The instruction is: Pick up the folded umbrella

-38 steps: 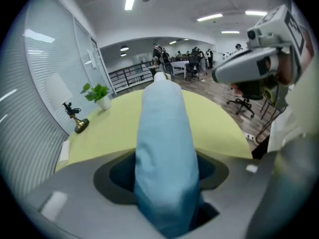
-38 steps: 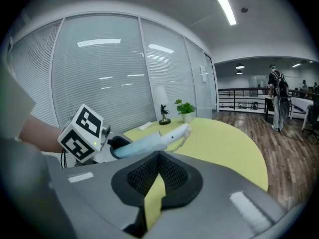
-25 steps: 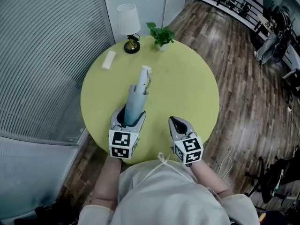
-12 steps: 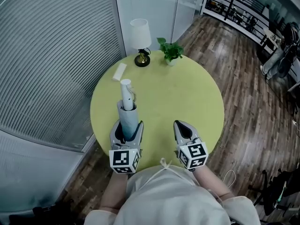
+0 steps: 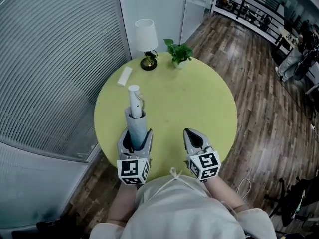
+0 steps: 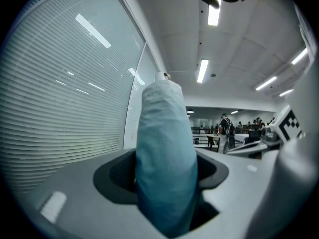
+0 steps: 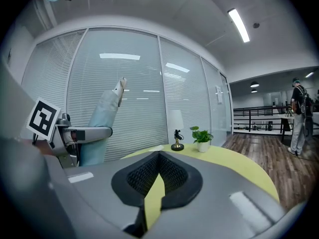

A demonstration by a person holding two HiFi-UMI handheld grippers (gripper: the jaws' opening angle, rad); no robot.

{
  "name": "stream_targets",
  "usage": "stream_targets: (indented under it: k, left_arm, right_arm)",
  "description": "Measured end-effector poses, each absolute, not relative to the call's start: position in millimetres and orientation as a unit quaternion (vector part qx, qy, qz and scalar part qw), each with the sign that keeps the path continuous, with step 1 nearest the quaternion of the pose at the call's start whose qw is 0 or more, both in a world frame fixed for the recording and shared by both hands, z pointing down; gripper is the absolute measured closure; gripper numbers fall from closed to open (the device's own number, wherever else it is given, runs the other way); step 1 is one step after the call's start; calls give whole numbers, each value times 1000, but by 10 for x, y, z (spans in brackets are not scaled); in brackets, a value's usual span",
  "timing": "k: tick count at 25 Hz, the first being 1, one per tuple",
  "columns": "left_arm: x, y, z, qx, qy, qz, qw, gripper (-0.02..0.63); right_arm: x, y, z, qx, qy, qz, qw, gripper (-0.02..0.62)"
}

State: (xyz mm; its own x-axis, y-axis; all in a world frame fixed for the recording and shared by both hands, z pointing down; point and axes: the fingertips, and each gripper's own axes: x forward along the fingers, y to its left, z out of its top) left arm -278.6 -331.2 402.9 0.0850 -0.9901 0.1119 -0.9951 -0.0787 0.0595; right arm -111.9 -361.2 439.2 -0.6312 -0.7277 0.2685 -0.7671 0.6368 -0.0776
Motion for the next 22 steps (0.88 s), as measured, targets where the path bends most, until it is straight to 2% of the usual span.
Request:
stream_targets:
  k: [22]
  left_arm:
    - [-2800, -3350, 4137, 742, -666, 29, 69, 302]
  right_arm:
    - [-1277, -3600, 4425, 410, -901, 84, 114, 596]
